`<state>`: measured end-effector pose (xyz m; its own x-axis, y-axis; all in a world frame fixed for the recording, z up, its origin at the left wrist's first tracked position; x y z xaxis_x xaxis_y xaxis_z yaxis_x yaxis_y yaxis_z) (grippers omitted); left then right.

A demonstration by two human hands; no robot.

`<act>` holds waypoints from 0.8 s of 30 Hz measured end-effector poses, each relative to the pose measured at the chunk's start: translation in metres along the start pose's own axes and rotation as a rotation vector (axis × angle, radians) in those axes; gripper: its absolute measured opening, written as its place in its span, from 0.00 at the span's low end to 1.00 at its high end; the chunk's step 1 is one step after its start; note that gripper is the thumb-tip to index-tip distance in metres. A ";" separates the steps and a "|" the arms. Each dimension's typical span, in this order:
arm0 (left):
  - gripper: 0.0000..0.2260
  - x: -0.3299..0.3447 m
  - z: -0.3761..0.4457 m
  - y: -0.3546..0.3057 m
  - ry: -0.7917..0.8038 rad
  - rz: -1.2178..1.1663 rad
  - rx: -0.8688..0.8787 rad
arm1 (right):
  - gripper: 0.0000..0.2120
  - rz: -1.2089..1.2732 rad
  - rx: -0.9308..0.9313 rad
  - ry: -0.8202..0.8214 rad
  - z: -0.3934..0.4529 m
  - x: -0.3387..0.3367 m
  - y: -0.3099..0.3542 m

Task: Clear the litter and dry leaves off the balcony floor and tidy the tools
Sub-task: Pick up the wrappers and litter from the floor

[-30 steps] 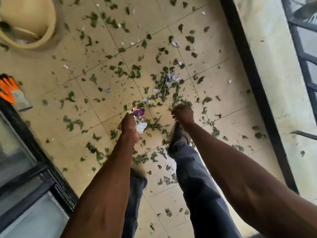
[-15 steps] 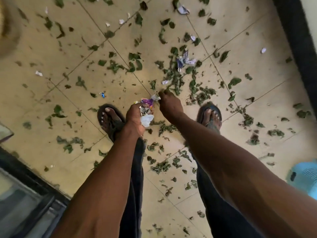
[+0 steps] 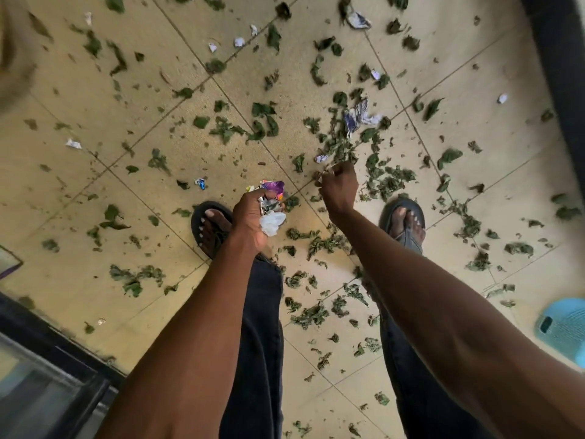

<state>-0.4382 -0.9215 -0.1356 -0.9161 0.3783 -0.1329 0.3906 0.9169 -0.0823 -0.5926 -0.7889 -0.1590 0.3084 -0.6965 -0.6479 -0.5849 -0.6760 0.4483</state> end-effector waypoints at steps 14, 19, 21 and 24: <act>0.14 0.033 0.022 -0.001 -0.012 0.010 -0.014 | 0.06 -0.118 0.015 -0.043 0.027 0.031 0.007; 0.17 0.042 0.004 -0.006 -0.048 0.063 -0.025 | 0.07 -0.006 0.107 -0.014 0.022 -0.002 -0.020; 0.15 0.048 0.001 -0.007 -0.025 0.103 -0.035 | 0.06 -0.054 0.032 -0.009 0.024 -0.006 -0.018; 0.14 0.056 0.002 -0.008 -0.014 0.106 -0.028 | 0.10 -0.193 -0.125 0.022 0.028 0.002 0.004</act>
<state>-0.4922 -0.9076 -0.1447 -0.8685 0.4716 -0.1527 0.4822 0.8752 -0.0393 -0.6153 -0.7860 -0.1752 0.4225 -0.5555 -0.7161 -0.4166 -0.8208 0.3909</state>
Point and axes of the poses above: each hand's wrist, its own z-axis towards the middle knuckle, its own x-axis out of the palm, y = z × x, the point moved 8 cm from there along z, towards the middle knuckle, and after that the axes turned 11 degrees about -y, right-handed, at the moved point
